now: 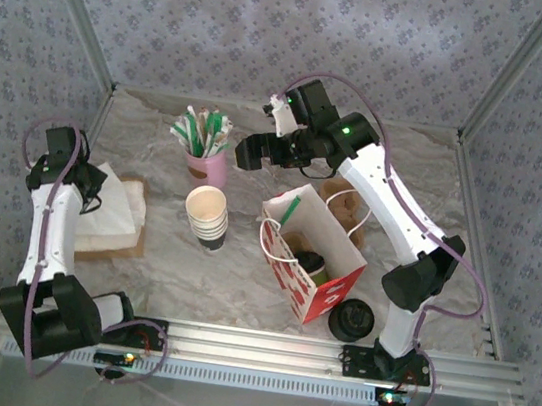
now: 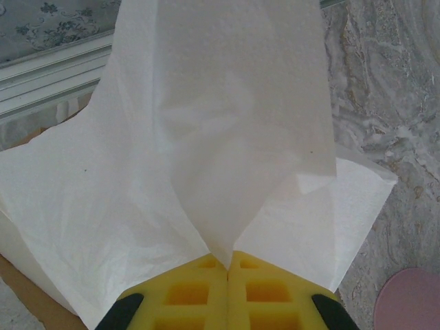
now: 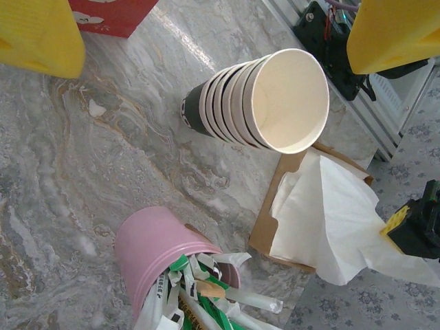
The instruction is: Pack the takeout coffee
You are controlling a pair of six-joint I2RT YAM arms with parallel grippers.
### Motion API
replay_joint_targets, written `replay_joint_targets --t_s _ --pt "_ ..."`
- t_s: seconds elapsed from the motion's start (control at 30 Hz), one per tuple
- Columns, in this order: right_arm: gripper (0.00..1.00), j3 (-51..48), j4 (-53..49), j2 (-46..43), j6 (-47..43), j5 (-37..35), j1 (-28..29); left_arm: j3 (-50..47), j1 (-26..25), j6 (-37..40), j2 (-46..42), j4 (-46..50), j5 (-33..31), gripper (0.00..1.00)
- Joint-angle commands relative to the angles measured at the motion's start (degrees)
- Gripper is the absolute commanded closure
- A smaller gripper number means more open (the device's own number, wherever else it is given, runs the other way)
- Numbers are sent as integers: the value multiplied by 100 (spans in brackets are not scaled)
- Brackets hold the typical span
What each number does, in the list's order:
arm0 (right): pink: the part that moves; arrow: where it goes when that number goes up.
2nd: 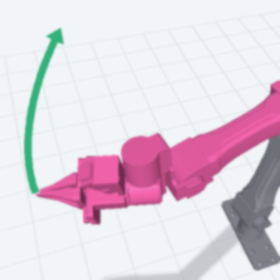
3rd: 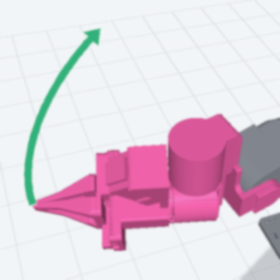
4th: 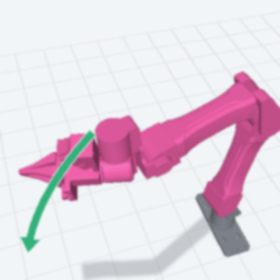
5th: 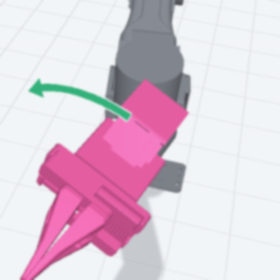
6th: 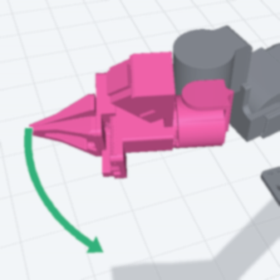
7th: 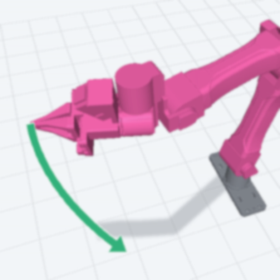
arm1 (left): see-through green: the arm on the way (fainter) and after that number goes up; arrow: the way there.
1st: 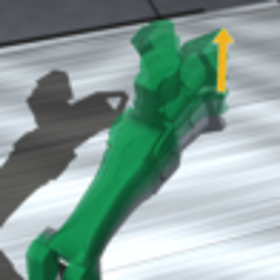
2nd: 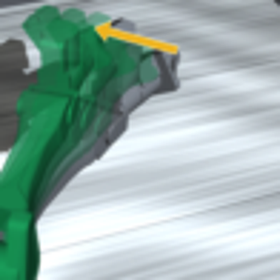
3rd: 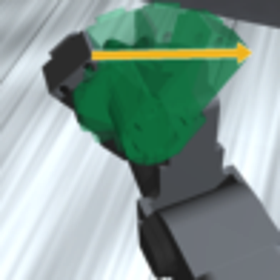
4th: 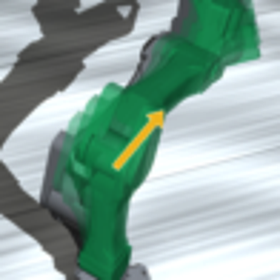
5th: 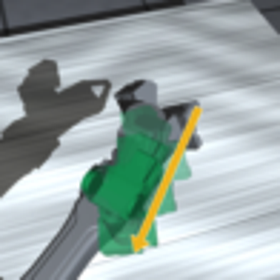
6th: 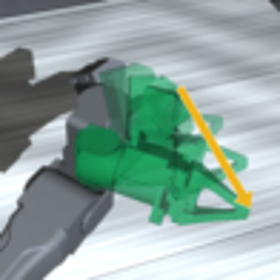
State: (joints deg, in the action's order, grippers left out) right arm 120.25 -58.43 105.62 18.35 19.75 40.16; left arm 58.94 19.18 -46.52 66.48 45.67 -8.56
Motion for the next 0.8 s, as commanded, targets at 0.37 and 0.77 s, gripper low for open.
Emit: replay_joint_targets --t_s 0.37,0.77 --pt "0 7 61 -95 -85 91 62 -554 33 -7 796 -382 44 81" --pt "0 -75 113 -95 -64 102 79 -874 27 30 1270 -814 140 65"
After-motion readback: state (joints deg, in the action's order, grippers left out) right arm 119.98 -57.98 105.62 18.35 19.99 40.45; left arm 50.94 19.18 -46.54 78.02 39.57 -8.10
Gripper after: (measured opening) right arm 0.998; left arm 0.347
